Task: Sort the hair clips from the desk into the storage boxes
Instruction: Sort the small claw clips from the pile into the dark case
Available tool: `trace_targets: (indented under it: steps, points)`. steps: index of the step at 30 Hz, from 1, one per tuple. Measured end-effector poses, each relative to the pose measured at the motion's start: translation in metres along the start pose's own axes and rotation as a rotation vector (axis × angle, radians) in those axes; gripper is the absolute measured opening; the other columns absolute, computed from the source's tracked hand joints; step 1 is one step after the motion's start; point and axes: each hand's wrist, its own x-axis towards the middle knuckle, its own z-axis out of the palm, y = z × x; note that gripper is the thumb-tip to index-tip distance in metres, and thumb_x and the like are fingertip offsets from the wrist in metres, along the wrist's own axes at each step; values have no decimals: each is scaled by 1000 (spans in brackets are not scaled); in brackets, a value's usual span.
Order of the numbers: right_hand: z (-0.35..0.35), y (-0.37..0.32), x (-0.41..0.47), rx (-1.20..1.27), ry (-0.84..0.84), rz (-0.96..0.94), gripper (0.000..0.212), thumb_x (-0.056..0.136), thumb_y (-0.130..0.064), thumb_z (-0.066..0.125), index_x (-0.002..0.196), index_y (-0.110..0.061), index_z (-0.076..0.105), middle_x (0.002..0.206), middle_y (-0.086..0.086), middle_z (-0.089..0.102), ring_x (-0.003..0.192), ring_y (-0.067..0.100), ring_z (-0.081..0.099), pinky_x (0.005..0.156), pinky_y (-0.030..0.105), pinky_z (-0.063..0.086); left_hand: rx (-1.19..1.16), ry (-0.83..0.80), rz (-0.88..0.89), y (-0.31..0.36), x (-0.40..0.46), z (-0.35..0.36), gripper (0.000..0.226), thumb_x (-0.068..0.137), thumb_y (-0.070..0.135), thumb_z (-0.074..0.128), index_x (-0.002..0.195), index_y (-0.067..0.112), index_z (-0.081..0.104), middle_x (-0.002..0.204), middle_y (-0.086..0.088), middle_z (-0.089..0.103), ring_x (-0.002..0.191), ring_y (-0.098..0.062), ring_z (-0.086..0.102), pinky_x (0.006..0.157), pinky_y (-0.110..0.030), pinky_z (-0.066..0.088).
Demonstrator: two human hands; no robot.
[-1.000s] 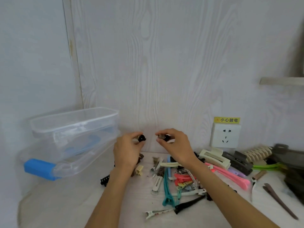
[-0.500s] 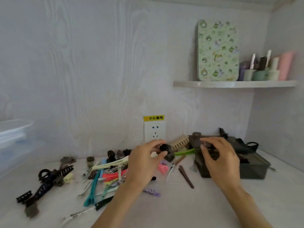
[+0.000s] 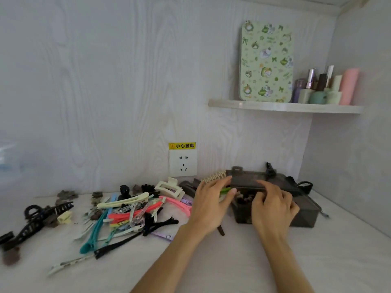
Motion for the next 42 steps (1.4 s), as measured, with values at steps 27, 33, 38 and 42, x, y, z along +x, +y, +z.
trace_targets:
  steps: [27, 33, 38, 42]
  points:
    - [168, -212, -72, -335, -965, -741, 50, 98, -25, 34, 146, -23, 22, 145, 13, 35, 130, 34, 33, 106, 43, 30, 590, -94, -486, -163, -76, -200, 34, 99, 34, 32, 129, 30, 47, 130, 4, 57, 120, -18, 50, 102, -37, 26]
    - [172, -211, -87, -71, -728, -668, 43, 91, -5, 44, 133, -15, 43, 126, 11, 55, 114, 28, 53, 94, 36, 44, 595, 40, -509, -159, -75, -201, 25, 94, 37, 45, 110, 27, 63, 106, 0, 69, 103, -21, 60, 93, -34, 33]
    - [172, -206, -91, 227, -564, -614, 41, 85, 0, 50, 120, -19, 60, 119, 1, 63, 109, 17, 58, 94, 29, 46, 577, 221, -466, -156, -75, -201, 25, 91, 38, 54, 113, 29, 63, 111, 7, 67, 104, -14, 59, 98, -29, 28]
    - [157, -210, -86, 574, -419, -441, 34, 84, 2, 56, 108, -19, 65, 108, -5, 67, 98, 7, 60, 89, 14, 46, 502, 387, -386, -151, -72, -201, 31, 91, 38, 53, 119, 26, 61, 119, 7, 63, 105, -13, 59, 95, -30, 39]
